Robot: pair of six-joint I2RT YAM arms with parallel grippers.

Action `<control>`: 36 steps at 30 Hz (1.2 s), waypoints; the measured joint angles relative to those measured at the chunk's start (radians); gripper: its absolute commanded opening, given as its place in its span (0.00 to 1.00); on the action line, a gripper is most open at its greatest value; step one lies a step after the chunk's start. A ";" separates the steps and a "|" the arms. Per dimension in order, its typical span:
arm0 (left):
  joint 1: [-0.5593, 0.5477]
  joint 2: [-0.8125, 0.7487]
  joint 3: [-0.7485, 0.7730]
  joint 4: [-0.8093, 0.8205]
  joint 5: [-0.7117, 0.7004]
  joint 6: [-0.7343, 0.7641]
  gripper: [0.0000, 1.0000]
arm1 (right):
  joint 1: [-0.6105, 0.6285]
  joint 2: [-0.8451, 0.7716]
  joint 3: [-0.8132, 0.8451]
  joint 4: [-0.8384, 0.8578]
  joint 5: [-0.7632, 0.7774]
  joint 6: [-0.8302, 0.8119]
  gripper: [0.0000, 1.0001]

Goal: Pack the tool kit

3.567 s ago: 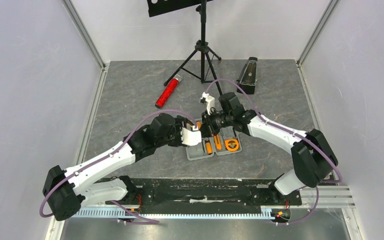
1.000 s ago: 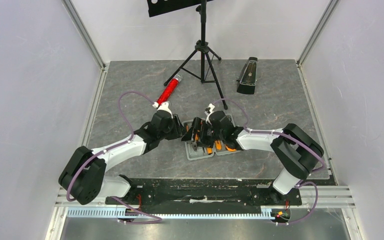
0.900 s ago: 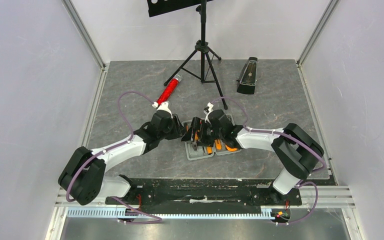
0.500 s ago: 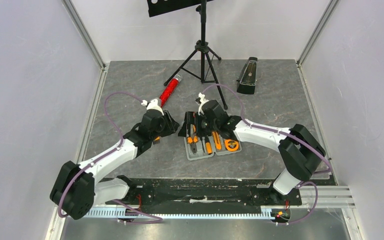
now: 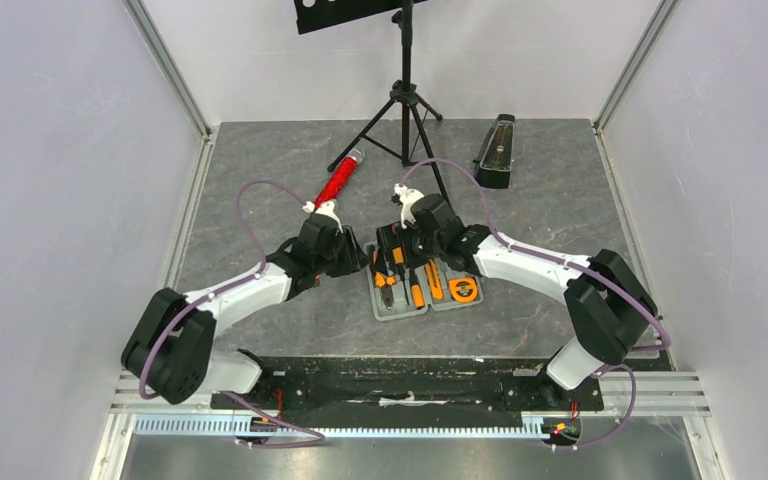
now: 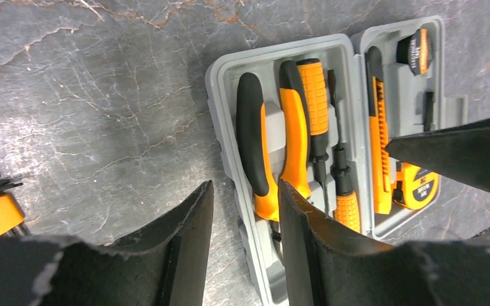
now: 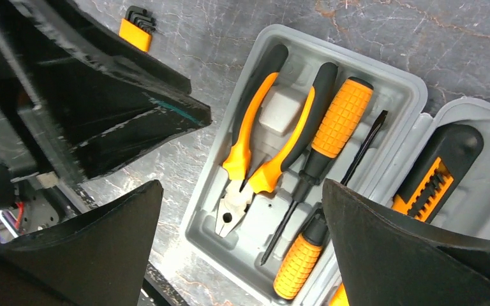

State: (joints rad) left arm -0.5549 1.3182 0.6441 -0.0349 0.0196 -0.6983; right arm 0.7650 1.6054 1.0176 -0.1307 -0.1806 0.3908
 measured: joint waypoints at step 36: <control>-0.001 0.222 0.091 0.049 0.003 -0.003 0.29 | -0.015 0.158 -0.030 0.182 0.008 -0.117 0.12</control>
State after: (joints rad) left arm -0.5560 1.5402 0.7353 0.0143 0.0231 -0.7017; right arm 0.7498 1.7634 0.9874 0.0509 -0.1730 0.2733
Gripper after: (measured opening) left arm 0.314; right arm 0.166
